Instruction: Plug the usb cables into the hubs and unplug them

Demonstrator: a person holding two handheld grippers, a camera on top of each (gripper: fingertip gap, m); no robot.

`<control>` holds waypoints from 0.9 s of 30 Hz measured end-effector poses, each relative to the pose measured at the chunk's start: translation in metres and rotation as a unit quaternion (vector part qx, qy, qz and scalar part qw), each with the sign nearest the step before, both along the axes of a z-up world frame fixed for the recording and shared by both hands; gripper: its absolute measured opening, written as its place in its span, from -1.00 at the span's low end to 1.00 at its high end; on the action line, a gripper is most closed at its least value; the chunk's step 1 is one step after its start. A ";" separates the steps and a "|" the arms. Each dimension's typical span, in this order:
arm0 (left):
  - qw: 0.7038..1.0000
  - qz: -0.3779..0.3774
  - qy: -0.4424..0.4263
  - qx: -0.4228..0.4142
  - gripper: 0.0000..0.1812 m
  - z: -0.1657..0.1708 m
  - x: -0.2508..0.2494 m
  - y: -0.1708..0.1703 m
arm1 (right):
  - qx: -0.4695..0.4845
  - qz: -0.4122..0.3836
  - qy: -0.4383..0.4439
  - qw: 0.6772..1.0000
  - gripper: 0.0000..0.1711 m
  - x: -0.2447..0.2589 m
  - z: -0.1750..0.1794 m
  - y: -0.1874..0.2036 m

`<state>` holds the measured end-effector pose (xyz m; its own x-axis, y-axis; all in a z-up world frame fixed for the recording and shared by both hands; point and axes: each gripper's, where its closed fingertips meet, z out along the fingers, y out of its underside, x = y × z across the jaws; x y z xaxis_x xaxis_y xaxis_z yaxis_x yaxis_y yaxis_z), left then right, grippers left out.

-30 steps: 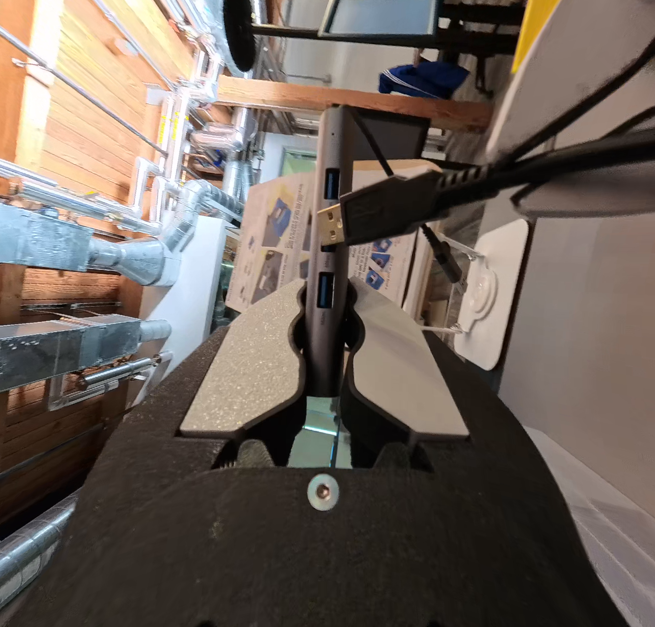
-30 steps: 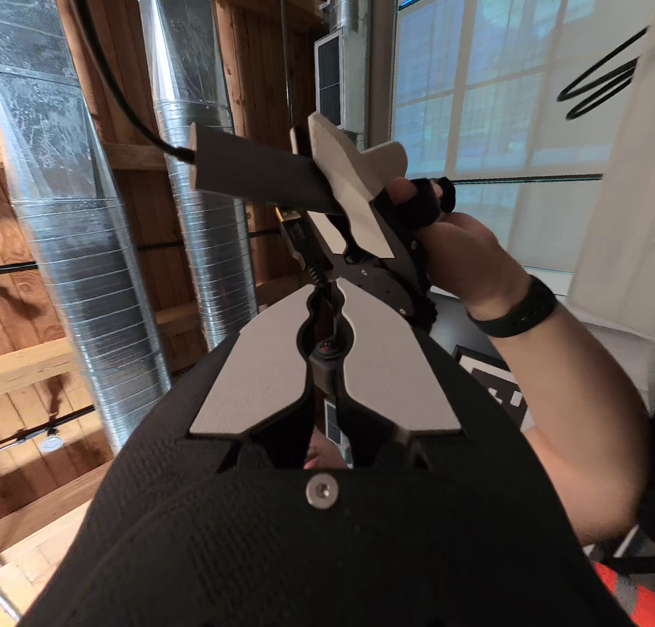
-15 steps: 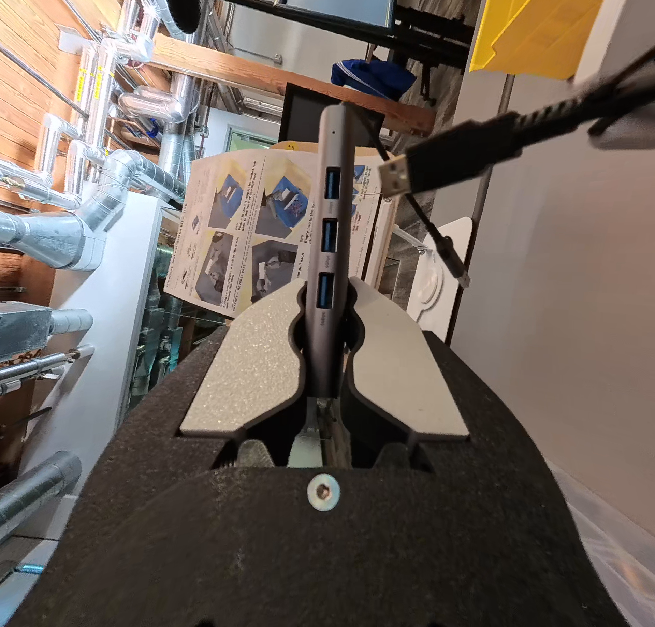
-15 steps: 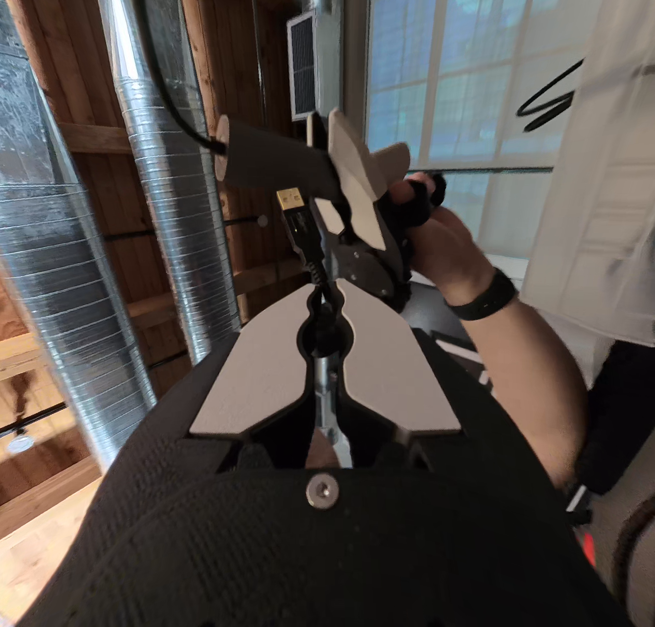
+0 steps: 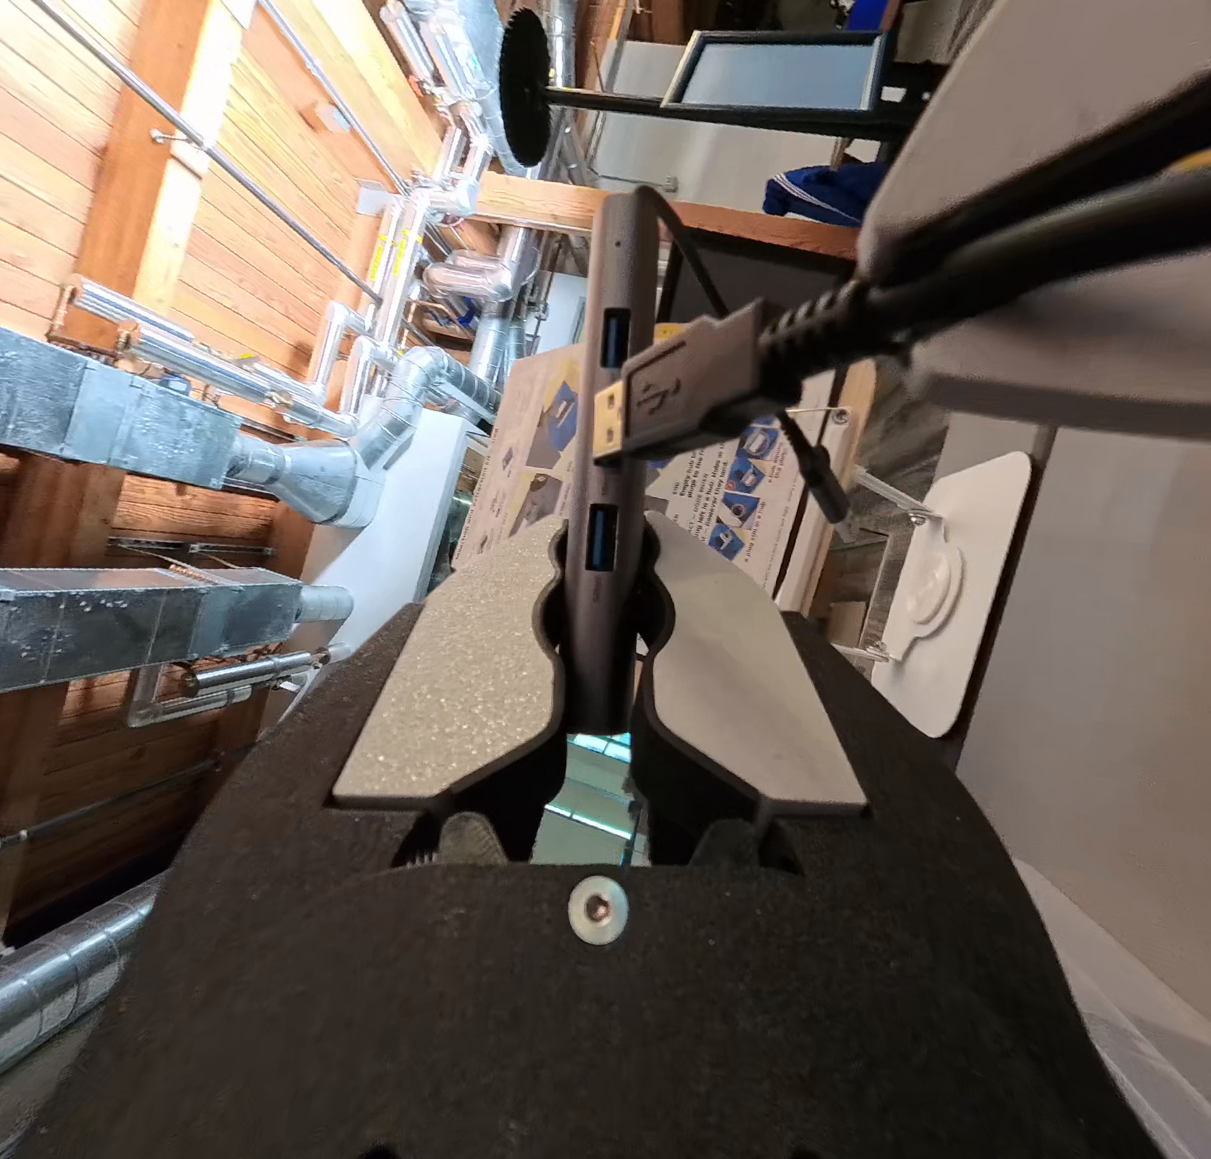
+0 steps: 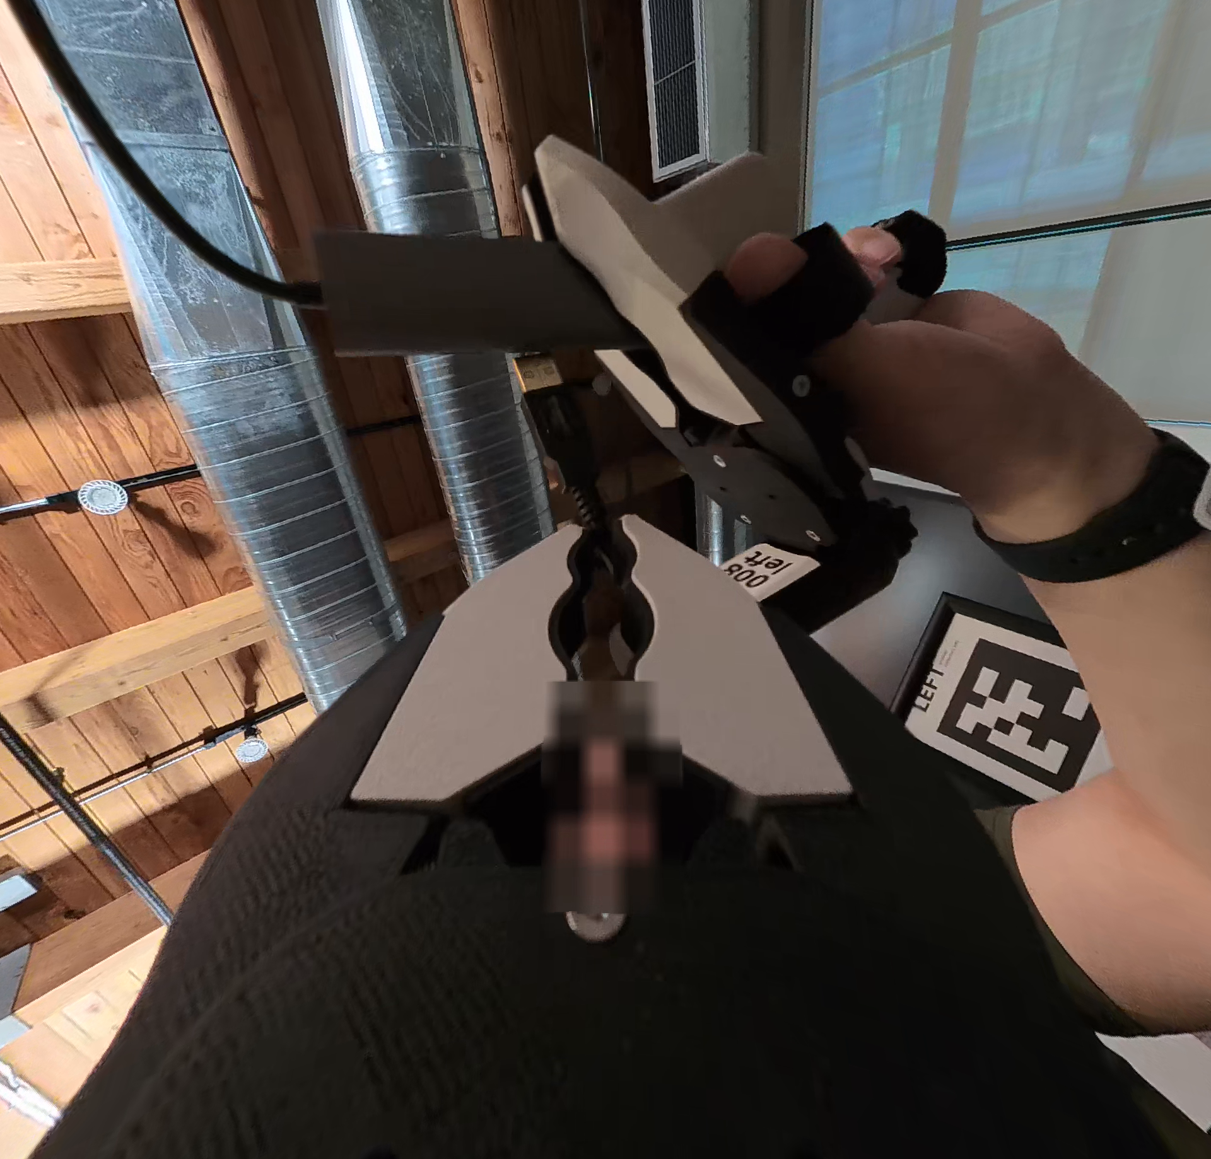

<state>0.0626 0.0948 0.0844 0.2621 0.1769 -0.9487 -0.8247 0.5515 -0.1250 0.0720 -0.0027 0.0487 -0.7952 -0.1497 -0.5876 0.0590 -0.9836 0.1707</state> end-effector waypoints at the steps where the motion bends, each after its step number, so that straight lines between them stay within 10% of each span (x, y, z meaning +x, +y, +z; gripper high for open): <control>1: 1.000 -0.001 -0.004 0.005 -0.82 0.002 0.000 -0.001 | 0.002 0.003 0.001 1.000 -0.94 -0.001 0.000 -0.002; 27: 0.995 -0.020 0.042 0.092 -0.82 0.004 0.008 -0.020 | -0.076 -0.011 0.039 0.996 -0.93 0.008 -0.003 -0.012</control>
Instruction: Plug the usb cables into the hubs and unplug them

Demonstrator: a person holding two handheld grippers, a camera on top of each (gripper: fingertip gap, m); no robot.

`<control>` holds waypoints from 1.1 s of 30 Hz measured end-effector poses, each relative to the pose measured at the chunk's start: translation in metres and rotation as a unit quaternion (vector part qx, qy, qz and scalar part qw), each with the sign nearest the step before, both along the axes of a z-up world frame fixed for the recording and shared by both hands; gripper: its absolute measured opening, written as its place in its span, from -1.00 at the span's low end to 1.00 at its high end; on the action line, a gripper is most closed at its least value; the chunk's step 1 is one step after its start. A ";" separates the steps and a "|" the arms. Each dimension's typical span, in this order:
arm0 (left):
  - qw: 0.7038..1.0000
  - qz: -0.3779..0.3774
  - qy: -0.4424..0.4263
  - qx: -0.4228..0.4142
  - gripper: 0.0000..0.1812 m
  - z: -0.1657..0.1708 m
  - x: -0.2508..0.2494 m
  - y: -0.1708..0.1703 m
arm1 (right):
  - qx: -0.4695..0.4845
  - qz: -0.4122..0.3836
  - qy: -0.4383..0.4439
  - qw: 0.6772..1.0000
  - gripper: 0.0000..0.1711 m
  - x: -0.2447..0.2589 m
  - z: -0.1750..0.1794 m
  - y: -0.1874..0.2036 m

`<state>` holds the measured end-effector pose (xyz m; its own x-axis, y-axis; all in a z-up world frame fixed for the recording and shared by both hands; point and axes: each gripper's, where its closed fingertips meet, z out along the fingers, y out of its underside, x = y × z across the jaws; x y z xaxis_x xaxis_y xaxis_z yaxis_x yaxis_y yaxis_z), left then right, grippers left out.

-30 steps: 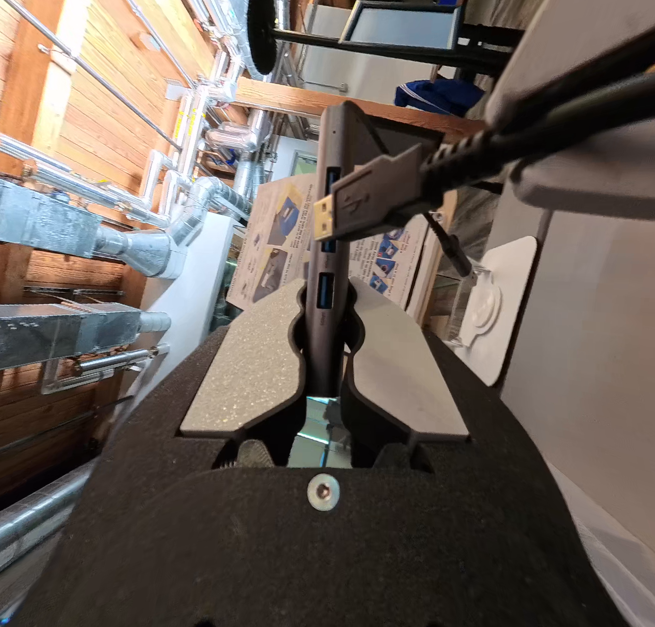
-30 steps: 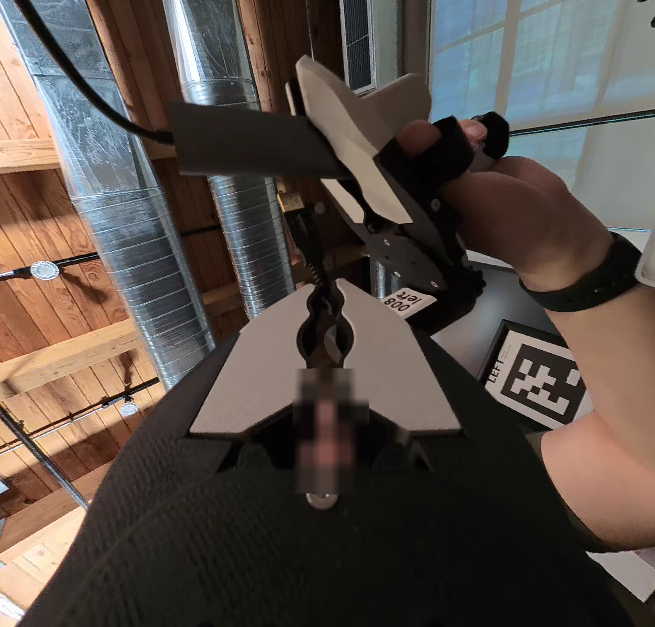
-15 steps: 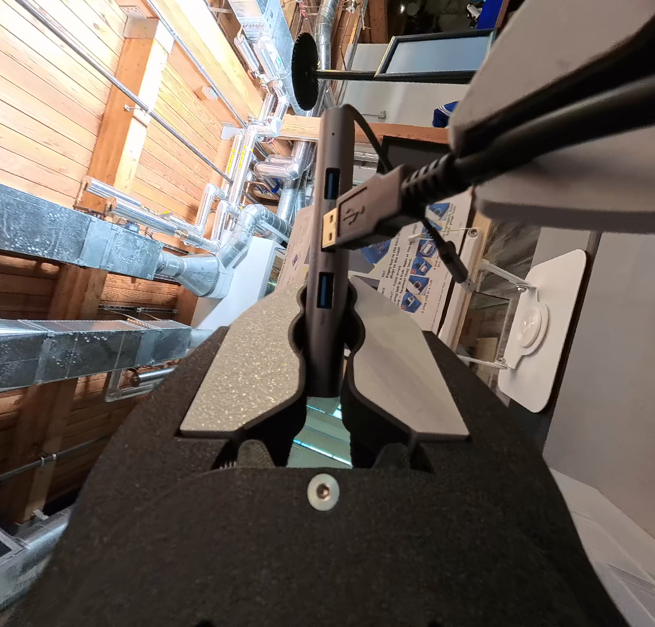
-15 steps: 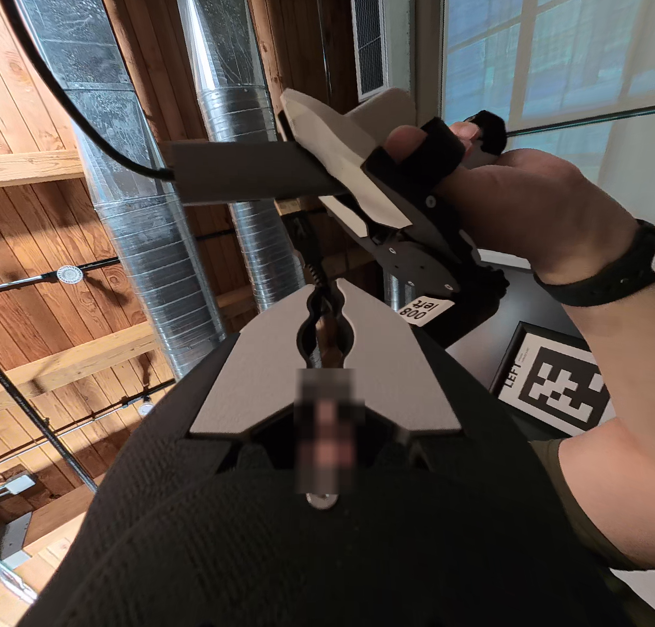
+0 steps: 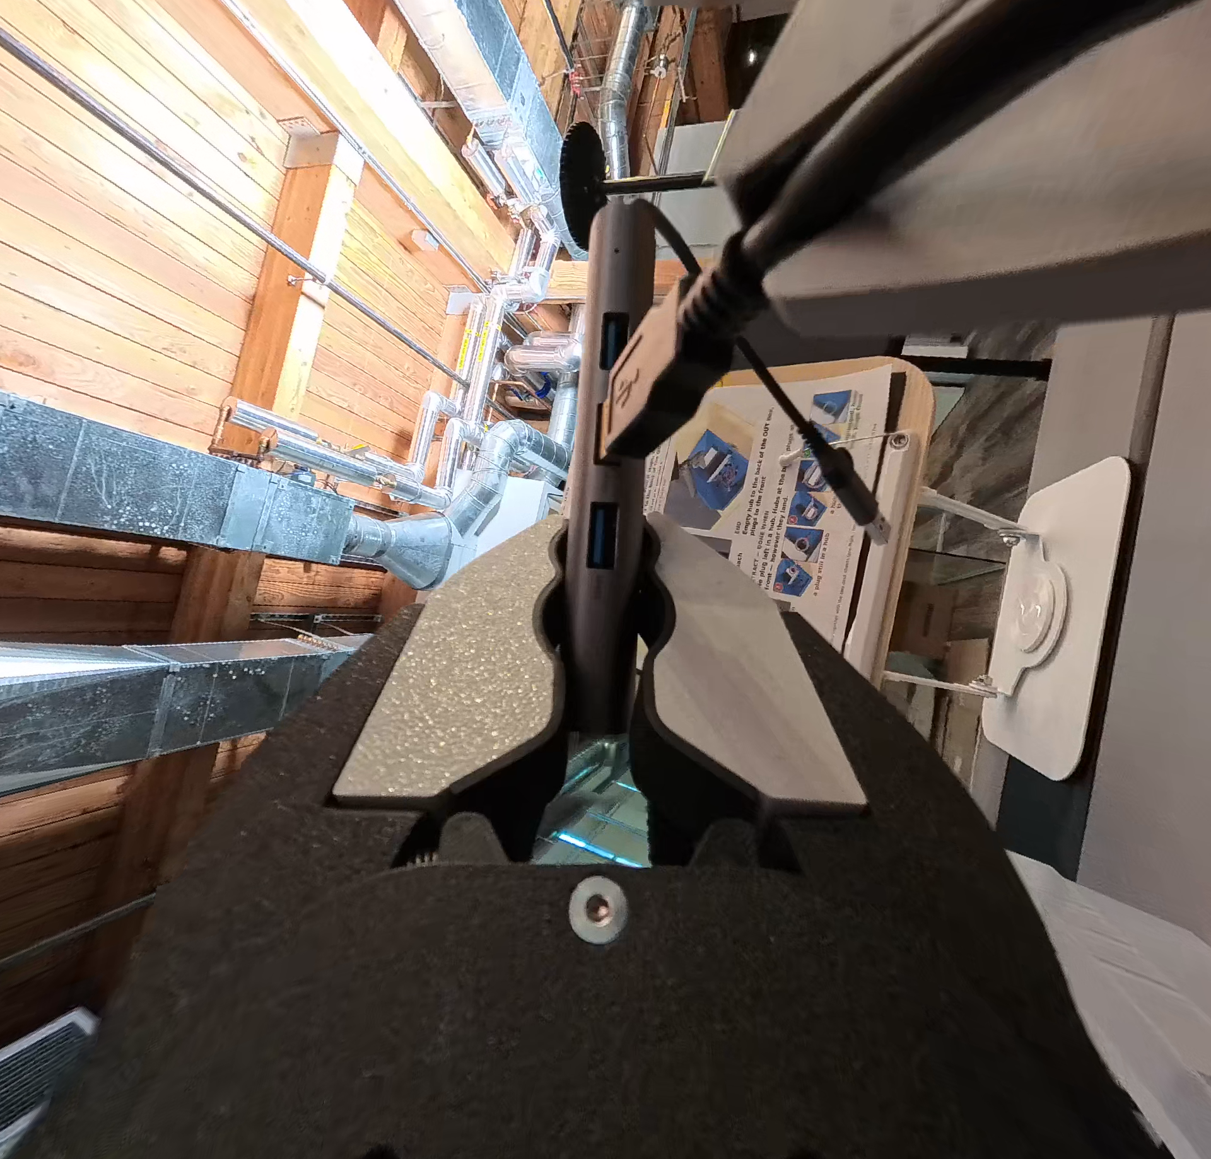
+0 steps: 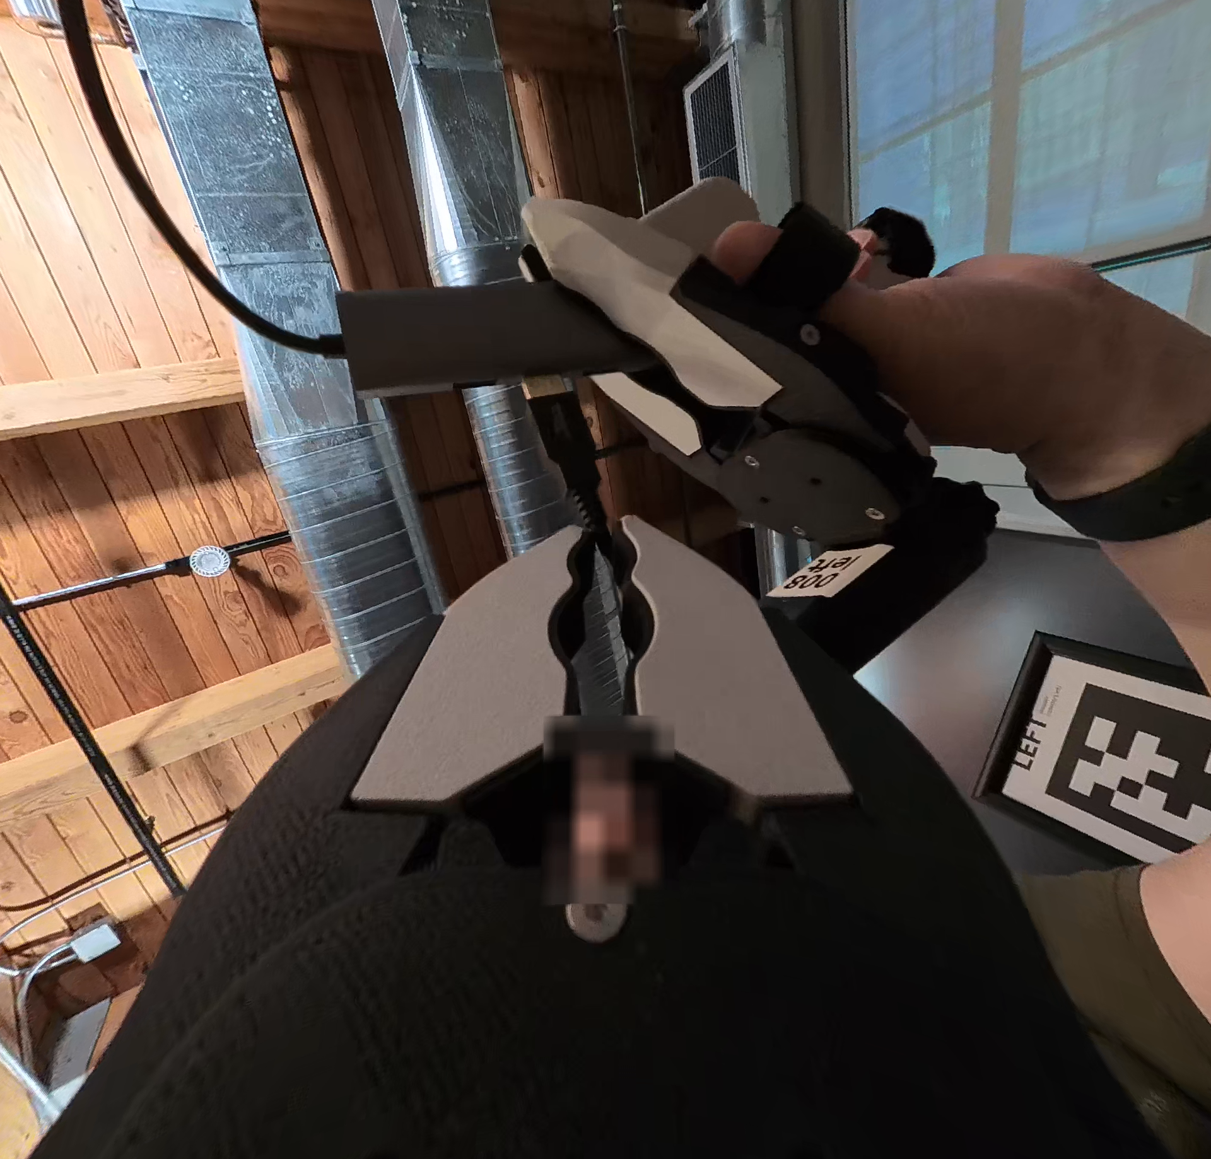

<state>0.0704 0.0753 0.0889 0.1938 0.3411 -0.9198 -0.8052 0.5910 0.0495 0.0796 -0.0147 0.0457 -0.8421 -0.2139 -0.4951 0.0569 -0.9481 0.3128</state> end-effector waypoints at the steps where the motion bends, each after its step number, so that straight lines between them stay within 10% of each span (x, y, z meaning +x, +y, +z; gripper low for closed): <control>1: 1.000 0.003 0.005 0.005 -0.82 0.000 0.000 0.000 | -0.004 -0.002 -0.003 1.000 -0.93 -0.001 0.000 0.000; 33: 0.994 0.033 0.021 -0.104 -0.82 -0.031 0.005 0.025 | 0.138 -0.133 -0.176 0.966 -0.77 0.010 -0.009 0.020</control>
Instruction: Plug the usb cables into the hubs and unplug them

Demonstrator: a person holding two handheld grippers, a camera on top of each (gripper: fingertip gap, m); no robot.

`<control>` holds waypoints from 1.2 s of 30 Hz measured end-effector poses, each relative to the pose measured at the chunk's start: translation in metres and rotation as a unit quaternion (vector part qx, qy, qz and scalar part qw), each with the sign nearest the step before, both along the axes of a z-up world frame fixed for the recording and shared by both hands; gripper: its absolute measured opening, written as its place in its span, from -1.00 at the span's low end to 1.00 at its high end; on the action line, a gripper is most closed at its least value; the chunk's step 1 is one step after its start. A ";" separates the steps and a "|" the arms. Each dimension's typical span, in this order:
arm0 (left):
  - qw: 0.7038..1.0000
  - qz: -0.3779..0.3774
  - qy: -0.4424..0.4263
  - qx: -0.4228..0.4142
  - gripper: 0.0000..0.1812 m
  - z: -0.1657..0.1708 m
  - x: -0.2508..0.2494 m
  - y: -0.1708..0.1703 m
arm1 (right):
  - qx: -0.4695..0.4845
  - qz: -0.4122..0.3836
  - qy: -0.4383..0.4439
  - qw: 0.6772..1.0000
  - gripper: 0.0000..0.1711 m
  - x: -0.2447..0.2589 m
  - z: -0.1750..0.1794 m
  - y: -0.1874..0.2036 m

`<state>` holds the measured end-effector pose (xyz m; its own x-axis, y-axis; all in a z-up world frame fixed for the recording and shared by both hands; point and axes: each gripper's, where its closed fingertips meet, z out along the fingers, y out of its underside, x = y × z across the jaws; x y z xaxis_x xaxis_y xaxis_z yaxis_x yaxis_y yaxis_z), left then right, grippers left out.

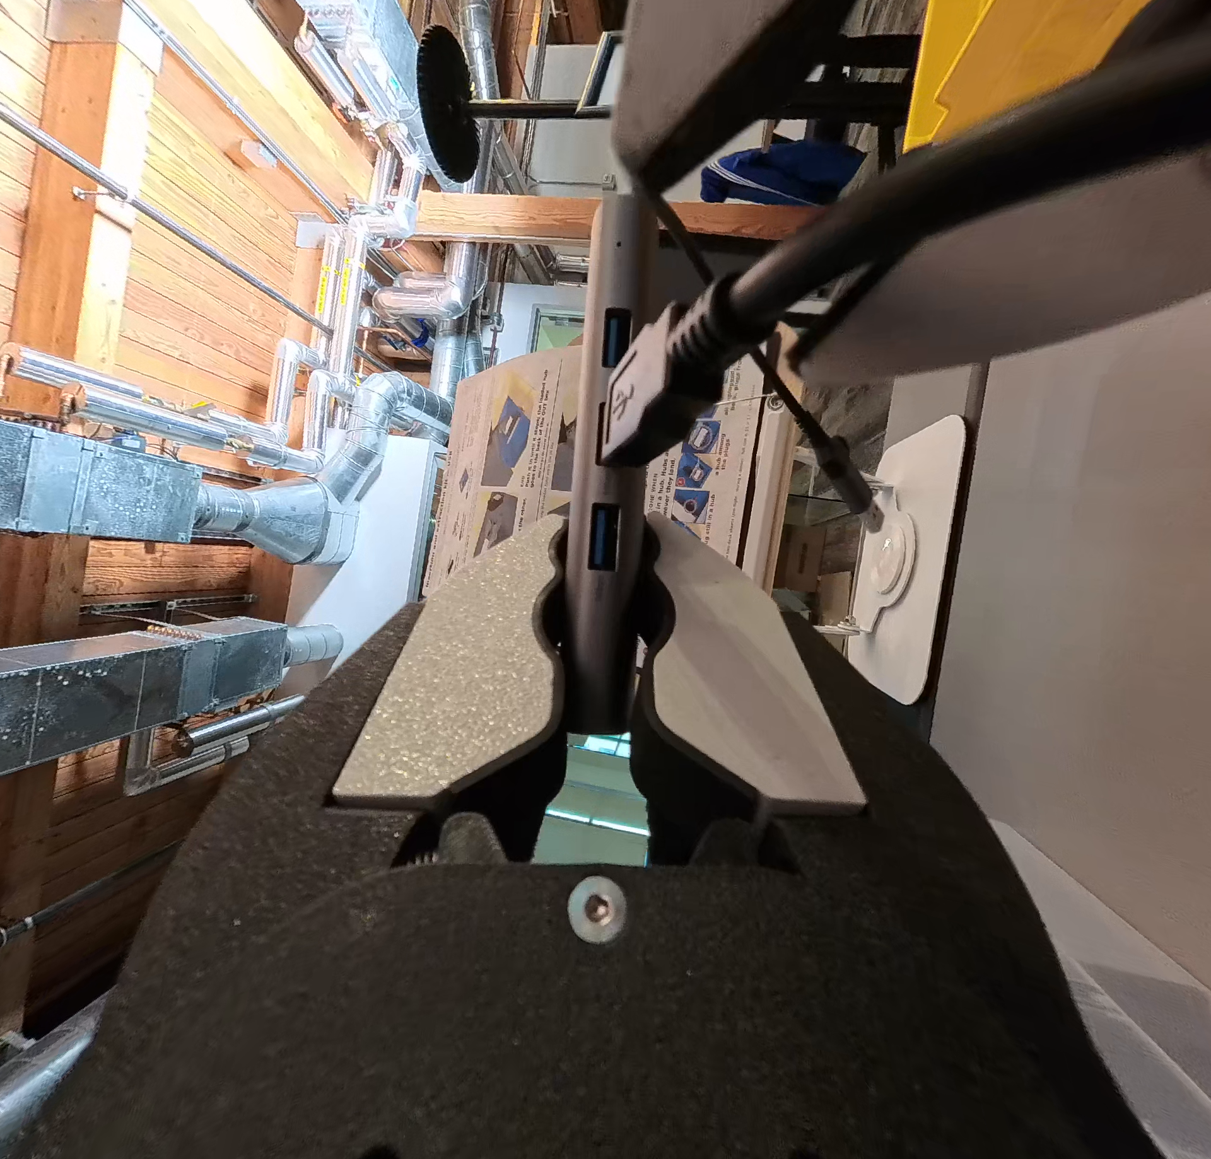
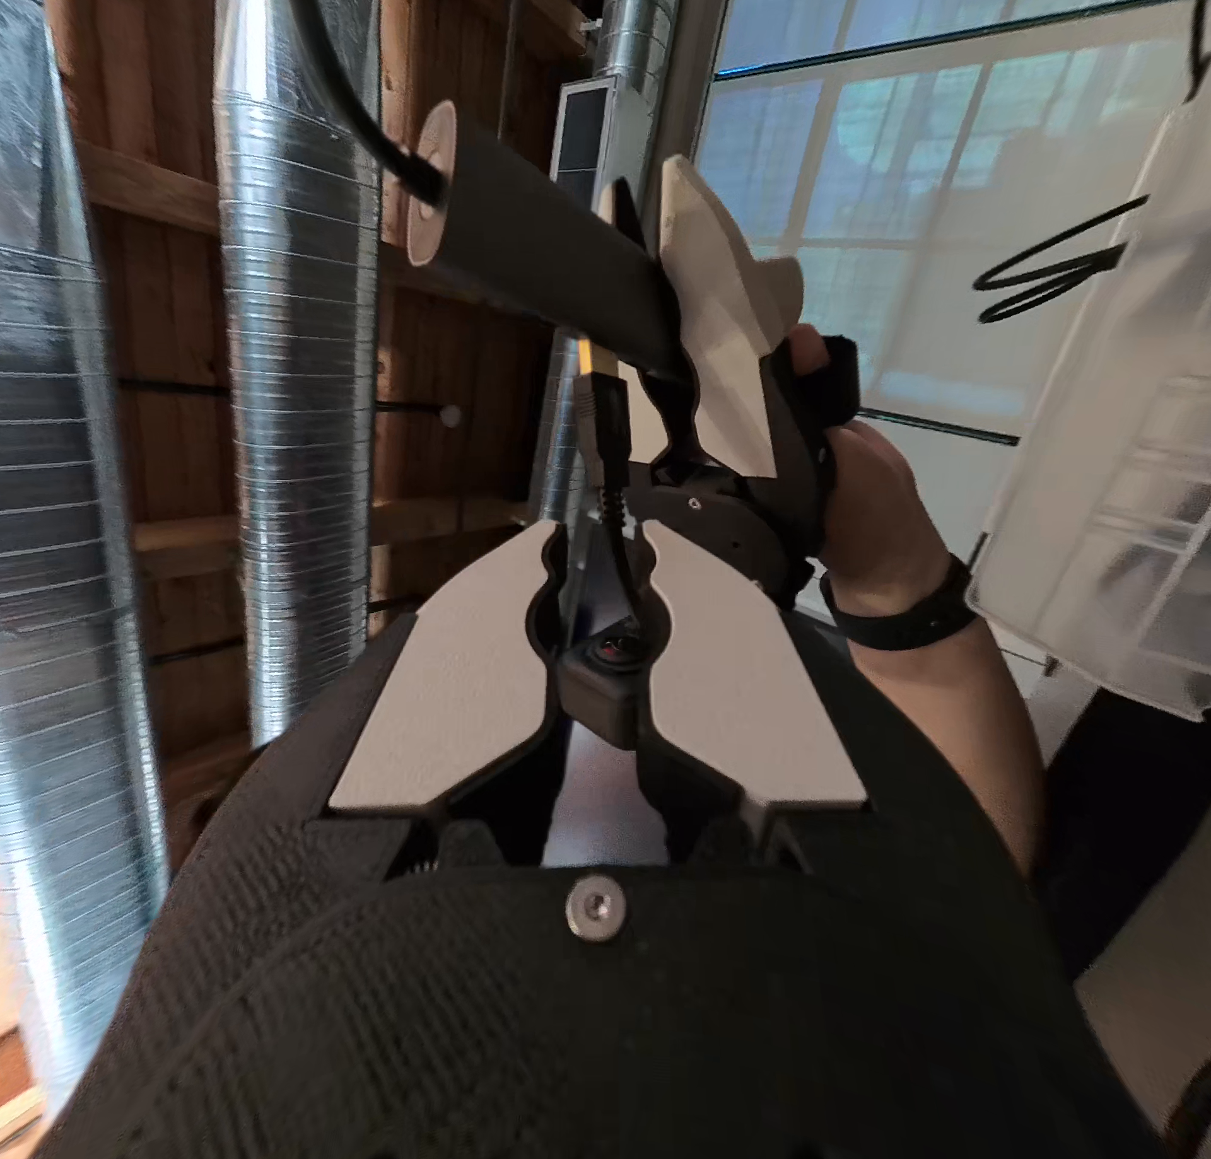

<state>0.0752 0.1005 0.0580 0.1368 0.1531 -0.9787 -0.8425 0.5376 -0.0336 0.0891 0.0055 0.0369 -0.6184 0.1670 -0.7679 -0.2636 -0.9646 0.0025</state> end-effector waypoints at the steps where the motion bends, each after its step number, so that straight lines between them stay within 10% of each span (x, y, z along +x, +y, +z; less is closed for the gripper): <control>1: 1.000 -0.001 -0.001 -0.001 -0.82 0.000 0.000 0.000 | 0.001 -0.009 -0.009 1.000 -0.76 0.001 -0.001 0.002; 9: 1.000 0.006 -0.002 -0.021 -0.82 -0.003 -0.001 0.003 | 0.108 -0.123 -0.129 0.978 -0.66 0.012 -0.008 0.014; 19: 0.994 0.046 -0.001 -0.101 -0.82 -0.022 -0.005 0.019 | 0.380 -0.454 -0.463 0.660 -0.54 0.043 0.008 0.021; 36: 0.966 0.115 -0.036 -0.229 -0.82 -0.041 -0.020 0.033 | 0.417 -0.497 -0.581 0.492 -0.37 0.029 0.002 0.009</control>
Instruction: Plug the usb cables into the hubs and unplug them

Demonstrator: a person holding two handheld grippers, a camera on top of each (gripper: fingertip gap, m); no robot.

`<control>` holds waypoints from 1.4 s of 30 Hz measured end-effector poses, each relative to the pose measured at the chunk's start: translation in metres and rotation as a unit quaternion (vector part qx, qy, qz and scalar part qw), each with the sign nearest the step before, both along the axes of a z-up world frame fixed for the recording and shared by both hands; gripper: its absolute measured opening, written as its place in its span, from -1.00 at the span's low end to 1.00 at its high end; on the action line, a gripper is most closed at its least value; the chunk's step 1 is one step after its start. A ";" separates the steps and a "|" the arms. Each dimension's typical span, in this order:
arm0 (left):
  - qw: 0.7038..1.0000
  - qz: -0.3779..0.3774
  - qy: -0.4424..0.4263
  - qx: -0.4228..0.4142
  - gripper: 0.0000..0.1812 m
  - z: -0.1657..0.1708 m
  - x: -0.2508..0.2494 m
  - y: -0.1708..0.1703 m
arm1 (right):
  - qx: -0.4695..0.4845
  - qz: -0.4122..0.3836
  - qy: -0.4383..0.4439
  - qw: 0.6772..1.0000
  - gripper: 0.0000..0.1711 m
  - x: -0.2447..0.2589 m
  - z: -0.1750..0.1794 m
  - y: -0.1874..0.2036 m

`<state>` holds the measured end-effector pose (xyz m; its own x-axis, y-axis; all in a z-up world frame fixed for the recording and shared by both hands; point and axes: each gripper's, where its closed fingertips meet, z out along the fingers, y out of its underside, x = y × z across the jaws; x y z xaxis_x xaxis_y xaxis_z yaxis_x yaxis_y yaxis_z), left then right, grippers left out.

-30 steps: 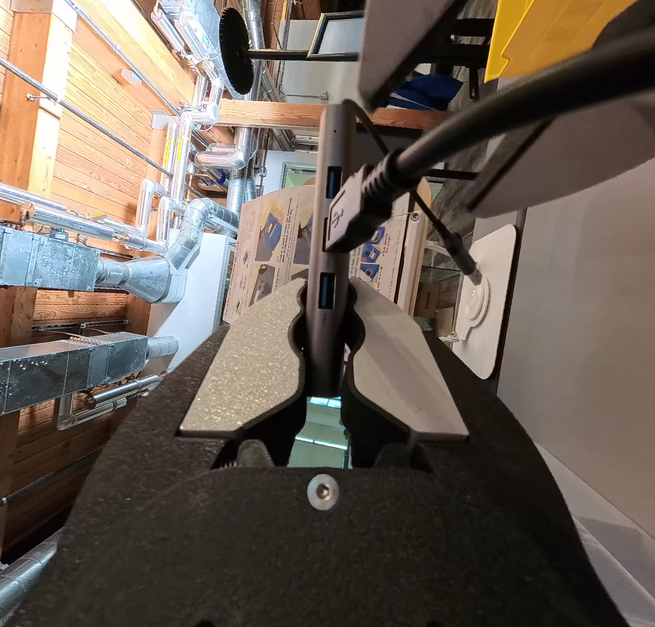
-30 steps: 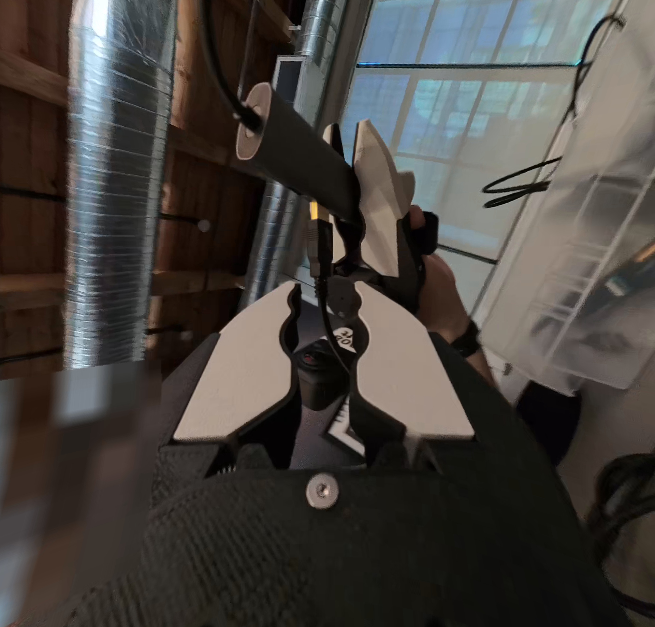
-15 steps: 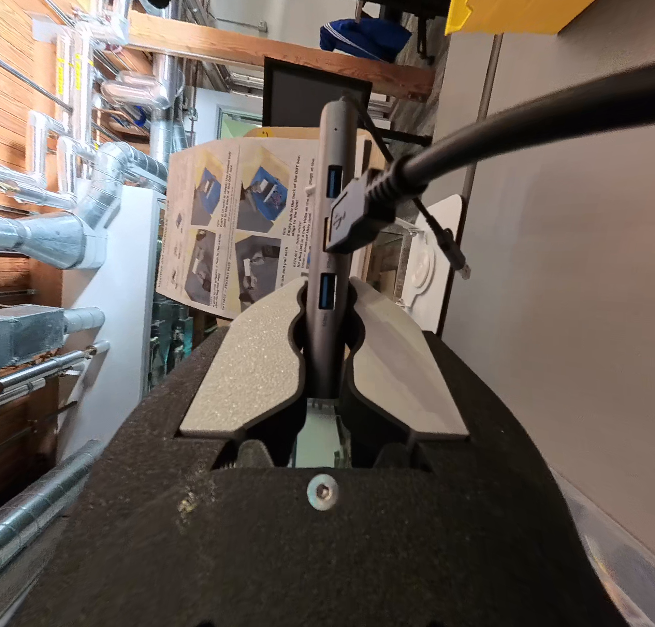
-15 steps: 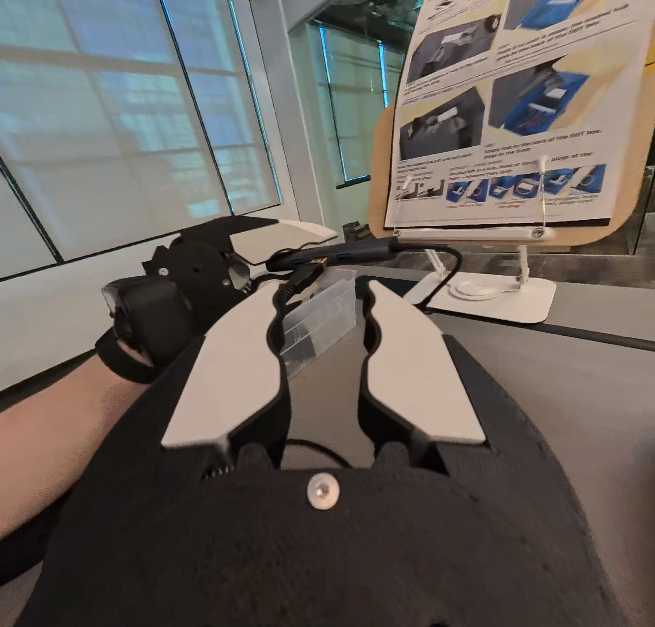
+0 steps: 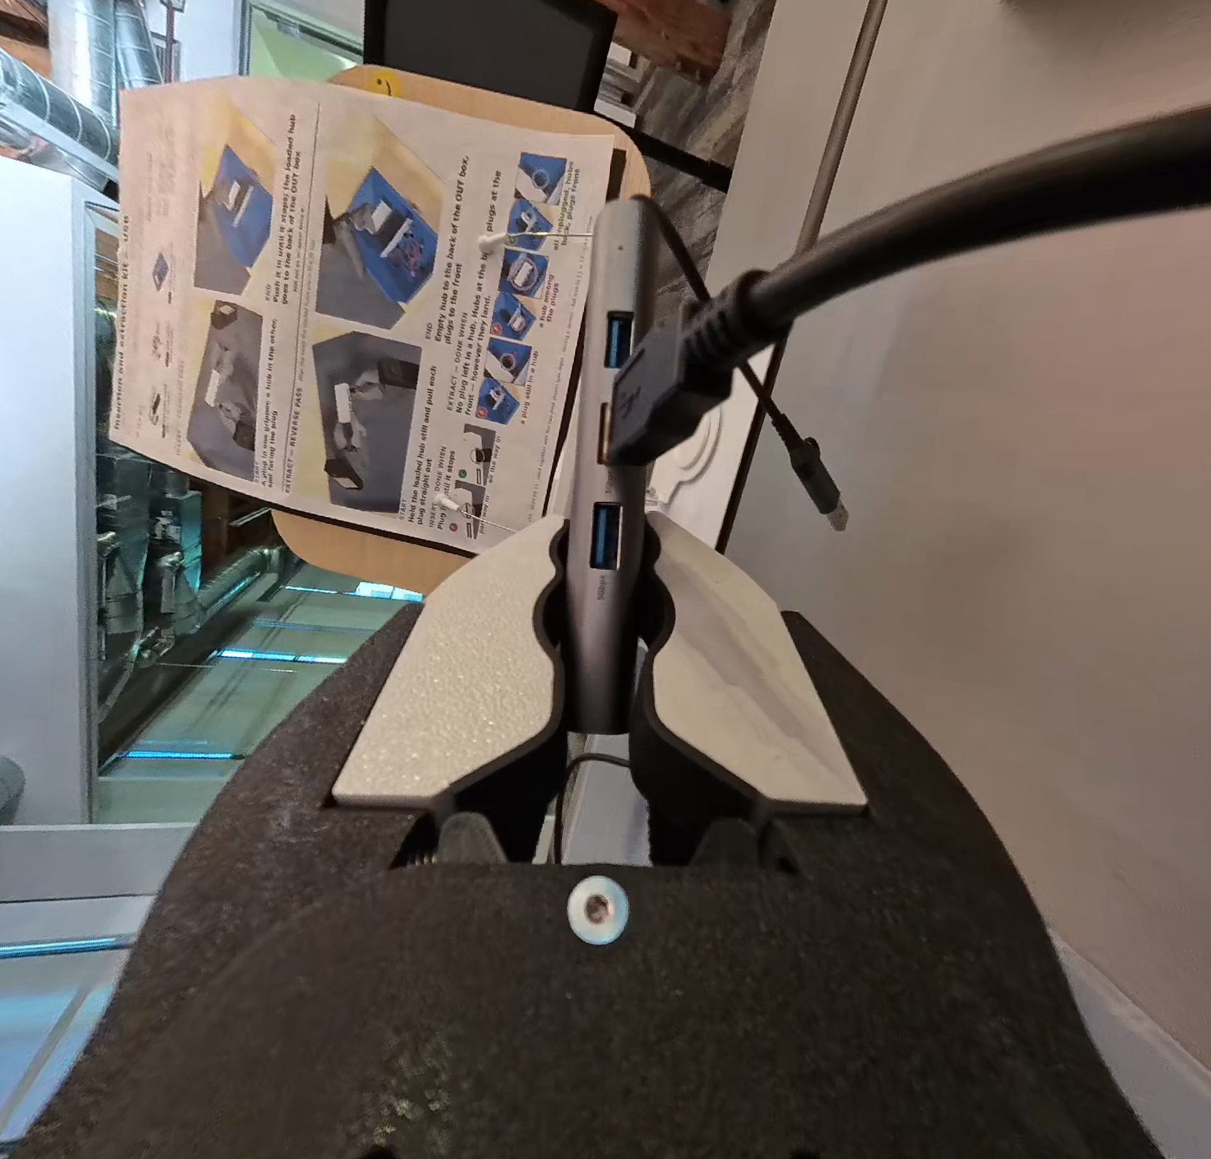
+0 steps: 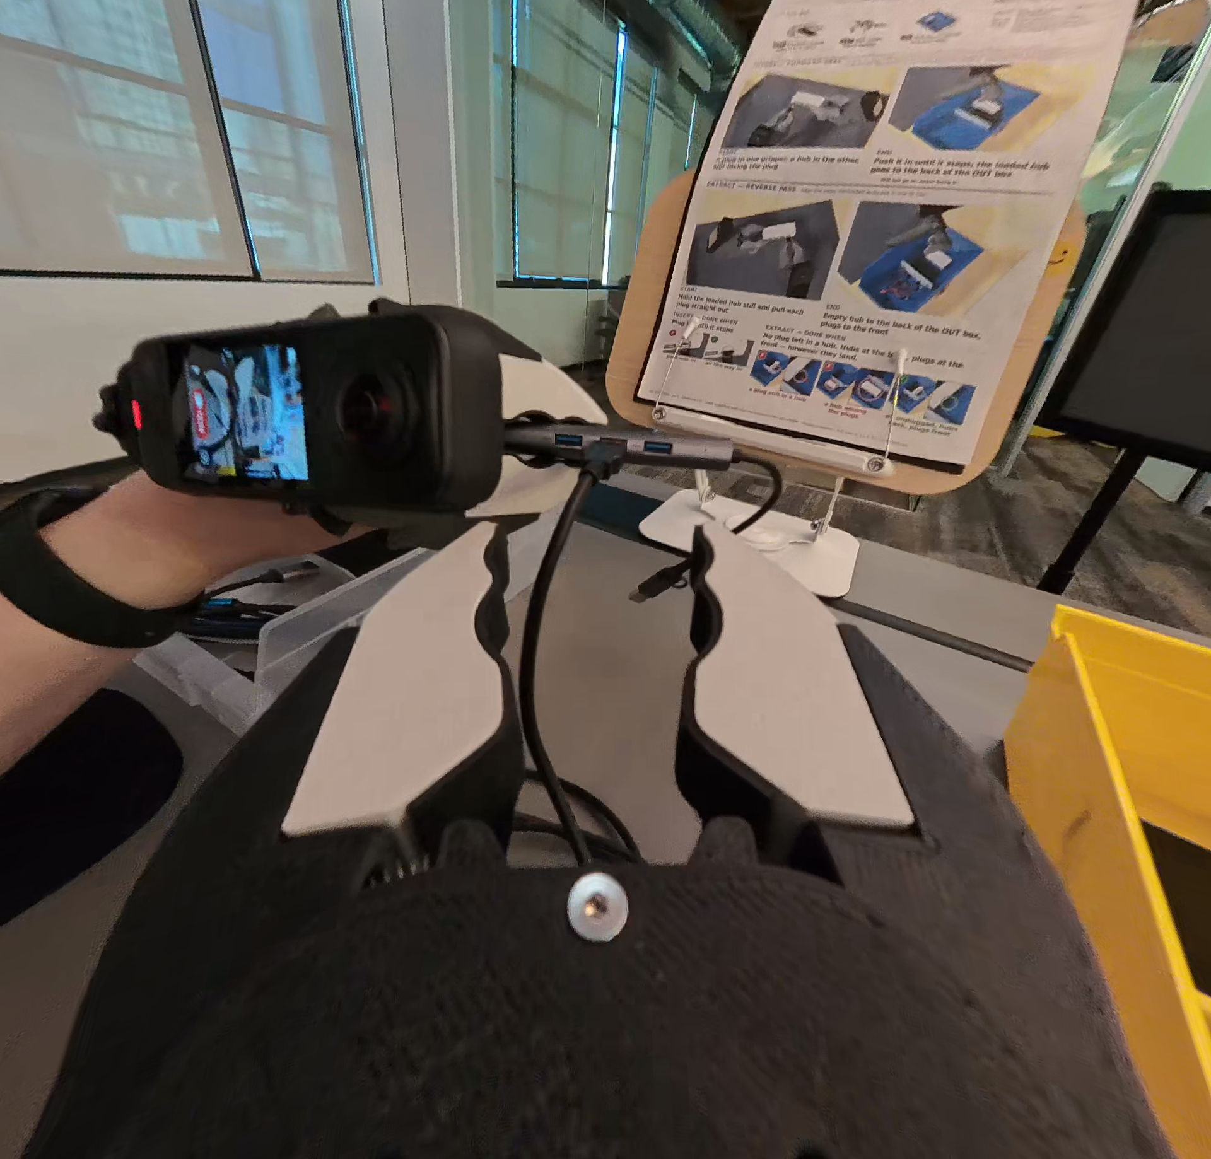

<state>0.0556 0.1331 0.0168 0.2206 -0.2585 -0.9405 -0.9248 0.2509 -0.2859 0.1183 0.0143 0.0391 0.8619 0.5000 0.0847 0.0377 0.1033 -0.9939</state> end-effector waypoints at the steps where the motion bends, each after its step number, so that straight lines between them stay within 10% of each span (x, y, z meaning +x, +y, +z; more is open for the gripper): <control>1: 1.000 -0.002 -0.003 -0.007 -0.82 -0.002 0.001 0.000 | -0.003 0.003 0.002 1.000 -0.36 -0.001 -0.003 0.002; 42: 0.996 0.080 0.000 0.035 -0.83 0.009 0.000 -0.006 | 0.001 0.014 -0.036 0.999 -0.71 -0.025 -0.001 0.064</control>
